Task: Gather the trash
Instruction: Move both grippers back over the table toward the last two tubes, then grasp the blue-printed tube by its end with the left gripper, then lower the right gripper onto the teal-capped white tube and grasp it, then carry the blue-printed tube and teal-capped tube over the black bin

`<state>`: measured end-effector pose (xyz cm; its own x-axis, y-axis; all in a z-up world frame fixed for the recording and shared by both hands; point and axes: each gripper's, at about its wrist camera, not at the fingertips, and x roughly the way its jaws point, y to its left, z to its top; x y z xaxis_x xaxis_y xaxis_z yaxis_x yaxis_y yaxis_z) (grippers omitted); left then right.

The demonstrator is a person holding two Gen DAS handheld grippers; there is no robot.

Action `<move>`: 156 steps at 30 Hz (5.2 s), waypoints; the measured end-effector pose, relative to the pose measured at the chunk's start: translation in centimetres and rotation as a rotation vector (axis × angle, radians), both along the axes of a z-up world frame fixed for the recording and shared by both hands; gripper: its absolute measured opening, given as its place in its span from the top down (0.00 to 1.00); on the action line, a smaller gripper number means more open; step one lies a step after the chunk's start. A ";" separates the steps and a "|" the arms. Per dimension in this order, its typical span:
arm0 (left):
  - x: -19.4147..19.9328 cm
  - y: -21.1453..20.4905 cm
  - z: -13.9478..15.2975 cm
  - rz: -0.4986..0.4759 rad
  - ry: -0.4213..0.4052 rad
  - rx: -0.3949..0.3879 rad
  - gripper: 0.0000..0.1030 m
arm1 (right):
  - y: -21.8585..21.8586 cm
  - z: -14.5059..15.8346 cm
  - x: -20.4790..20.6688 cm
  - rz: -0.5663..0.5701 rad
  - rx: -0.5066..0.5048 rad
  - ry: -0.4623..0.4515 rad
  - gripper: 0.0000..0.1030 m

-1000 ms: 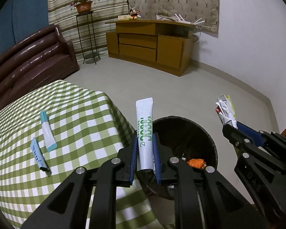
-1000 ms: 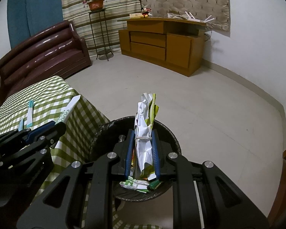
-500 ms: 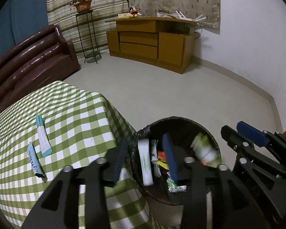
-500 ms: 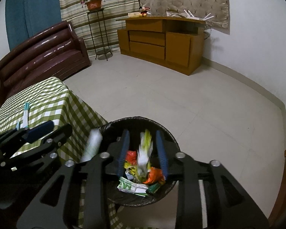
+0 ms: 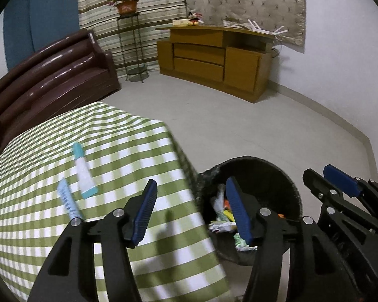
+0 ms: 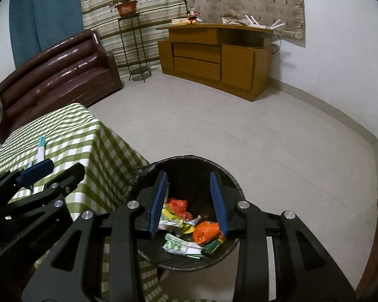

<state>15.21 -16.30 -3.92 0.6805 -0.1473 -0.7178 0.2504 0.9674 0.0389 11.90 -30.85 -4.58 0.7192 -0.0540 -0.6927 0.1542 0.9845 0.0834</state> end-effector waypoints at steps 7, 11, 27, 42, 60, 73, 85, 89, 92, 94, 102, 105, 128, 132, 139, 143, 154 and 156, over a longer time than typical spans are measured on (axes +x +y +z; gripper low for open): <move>-0.5 4.1 0.1 0.089 0.002 0.021 0.44 | 2.7 0.2 0.3 0.058 0.001 0.004 0.66; -0.8 6.7 -0.1 0.148 0.016 0.023 0.44 | 4.3 0.3 0.6 0.091 0.000 0.007 0.66; 0.3 12.8 -1.1 0.257 0.059 0.014 0.40 | 9.3 0.7 2.4 0.186 -0.008 0.011 0.60; 3.1 13.2 -1.5 0.262 0.095 0.018 0.40 | 10.0 0.4 3.4 0.193 -0.014 0.030 0.60; 3.3 15.9 -2.3 0.266 0.131 -0.032 0.46 | 10.2 0.2 3.6 0.195 -0.007 0.028 0.60; 2.6 17.4 -2.2 0.228 0.119 -0.025 0.74 | 10.0 0.1 3.4 0.194 -0.001 0.026 0.60; 2.6 17.6 -1.8 0.186 0.101 -0.015 0.91 | 11.0 0.2 3.5 0.212 -0.013 0.023 0.60; 2.3 18.9 -1.7 0.198 0.088 -0.012 0.91 | 12.1 0.4 3.8 0.232 -0.018 0.023 0.60; 2.1 20.6 -1.6 0.216 0.082 -0.012 0.91 | 12.9 0.6 4.0 0.250 -0.023 0.019 0.60; 1.9 21.6 -1.4 0.233 0.079 -0.011 0.91 | 13.9 0.8 4.4 0.268 -0.026 0.017 0.60; 1.2 26.4 -1.1 0.307 0.062 0.010 0.91 | 18.0 1.0 6.3 0.341 -0.028 0.021 0.60; 1.0 28.5 -1.1 0.340 0.060 0.014 0.91 | 19.9 0.8 7.3 0.366 -0.040 0.030 0.60; -0.6 36.4 -1.1 0.440 0.063 -0.032 0.91 | 25.1 -1.0 11.5 0.409 -0.116 0.140 0.63; -0.5 36.2 -1.1 0.442 0.064 -0.035 0.91 | 25.4 -1.2 11.2 0.423 -0.110 0.138 0.73; -0.3 36.2 -1.0 0.441 0.066 -0.035 0.91 | 25.8 -1.2 10.6 0.430 -0.114 0.135 0.81; -0.3 36.2 -0.9 0.443 0.064 -0.035 0.91 | 25.7 -1.1 10.1 0.427 -0.102 0.131 0.82; -1.3 35.1 -0.6 0.432 0.044 -0.037 0.91 | 24.1 -0.4 6.6 0.407 -0.077 0.110 0.82; -1.6 34.5 -0.4 0.425 0.040 -0.045 0.91 | 23.4 0.0 5.6 0.396 -0.069 0.100 0.82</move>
